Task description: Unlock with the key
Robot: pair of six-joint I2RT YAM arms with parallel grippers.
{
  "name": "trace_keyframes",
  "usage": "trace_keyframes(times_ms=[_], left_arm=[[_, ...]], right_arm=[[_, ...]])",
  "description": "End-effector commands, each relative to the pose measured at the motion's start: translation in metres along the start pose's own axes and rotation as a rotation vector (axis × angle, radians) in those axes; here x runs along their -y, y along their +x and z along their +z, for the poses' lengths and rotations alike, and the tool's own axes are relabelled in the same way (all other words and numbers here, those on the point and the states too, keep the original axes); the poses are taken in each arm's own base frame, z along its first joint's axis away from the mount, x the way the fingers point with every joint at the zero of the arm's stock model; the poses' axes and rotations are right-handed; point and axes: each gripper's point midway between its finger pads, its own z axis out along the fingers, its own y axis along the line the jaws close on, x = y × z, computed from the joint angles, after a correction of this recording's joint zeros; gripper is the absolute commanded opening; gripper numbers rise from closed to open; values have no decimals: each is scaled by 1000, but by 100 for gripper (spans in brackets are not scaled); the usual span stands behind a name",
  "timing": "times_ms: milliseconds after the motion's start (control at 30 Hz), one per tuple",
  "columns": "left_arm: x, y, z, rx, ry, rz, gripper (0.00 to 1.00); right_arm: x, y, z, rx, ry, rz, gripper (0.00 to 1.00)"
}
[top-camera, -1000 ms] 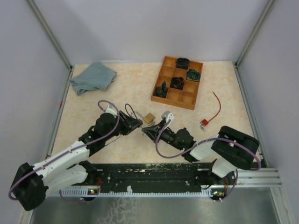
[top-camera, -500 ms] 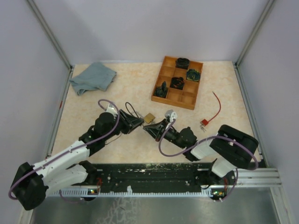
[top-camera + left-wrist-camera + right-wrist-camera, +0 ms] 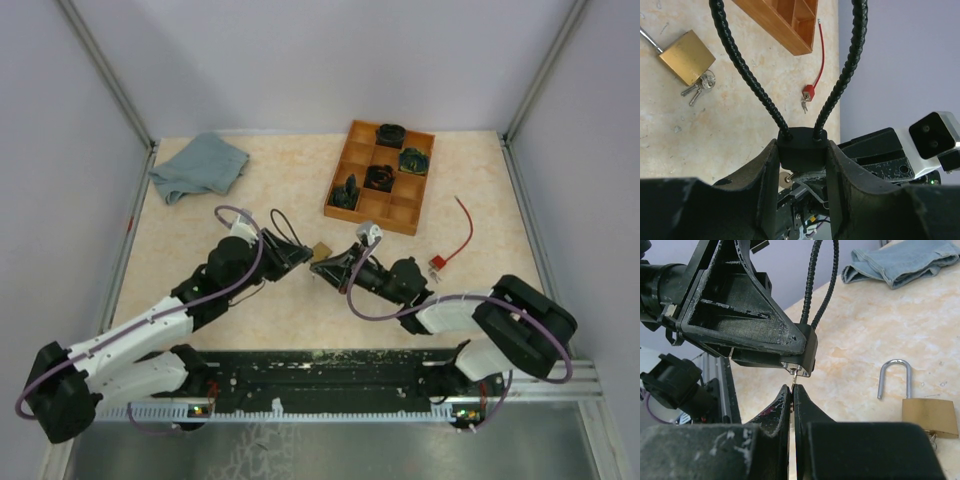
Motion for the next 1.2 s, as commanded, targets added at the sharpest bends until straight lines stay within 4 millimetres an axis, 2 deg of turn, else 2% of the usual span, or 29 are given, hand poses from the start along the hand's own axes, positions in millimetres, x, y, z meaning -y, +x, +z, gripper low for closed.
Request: trace_keyframes(times_ms=[0,67,133,267,333,433,533,667,733,833,900,967,1000,1167], left_arm=[[2,60,-21,-266,17,66,0],[-9,60,-19,-263,-31,86,0],[-10,63,-20,-272,-28,95,0],[14,70,-25,-329,57,115,0],[22,71,-28,-343,73,135,0],[15,79,-29,-374,32,119,0],[8,89,-26,-388,-4,76,0],[2,96,-20,-384,-48,84,0],[4,86,-20,-331,-51,70,0],[12,55,-22,-179,-25,46,0],[21,33,-24,-90,-2,28,0],[24,16,-23,-30,-2,10,0],[25,10,-21,-12,-2,3,0],[19,-3,-7,-21,-8,-60,0]], right_arm=[[-14,-96,14,259,-39,-72,0],[-22,-102,14,260,-66,-87,0],[-22,-102,16,254,-70,-101,0],[-4,-88,21,200,-14,-160,0],[-2,-95,17,228,-26,-142,0],[-7,-108,23,251,-38,-156,0],[-4,-105,35,216,8,-230,0],[-4,-103,43,211,-4,-210,0],[-3,-96,41,194,-5,-196,0],[1,-79,31,149,10,-164,0],[0,-68,24,103,8,-145,10],[-4,-59,17,63,-5,-129,24],[-7,-55,14,41,-14,-123,28],[-10,-44,-5,-23,7,-121,36]])
